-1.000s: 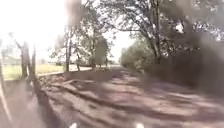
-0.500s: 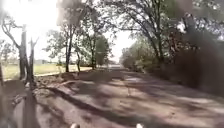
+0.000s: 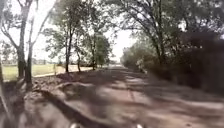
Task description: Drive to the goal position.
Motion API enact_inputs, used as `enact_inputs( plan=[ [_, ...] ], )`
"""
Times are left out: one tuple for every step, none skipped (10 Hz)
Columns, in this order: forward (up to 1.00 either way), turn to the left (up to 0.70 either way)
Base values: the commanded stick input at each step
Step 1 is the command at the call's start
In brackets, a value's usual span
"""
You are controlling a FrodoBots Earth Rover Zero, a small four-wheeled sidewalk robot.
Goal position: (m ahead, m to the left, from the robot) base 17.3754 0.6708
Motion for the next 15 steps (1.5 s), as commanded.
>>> enact_inputs(
  plan=[
    [0.63, 0.00],
    [0.55, 0.00],
    [0.50, 0.00],
    [0.49, 0.00],
    [0.49, 0.00],
    [0.50, 0.00],
    [0.50, 0.00],
    [0.50, -0.16],
    [0.50, -0.50],
    [0.49, -0.49],
    [0.49, -0.49],
    [0.49, -0.38],
    [0.49, -0.03],
    [0.49, 0.00],
    [0.49, 0.00]
  ],
)
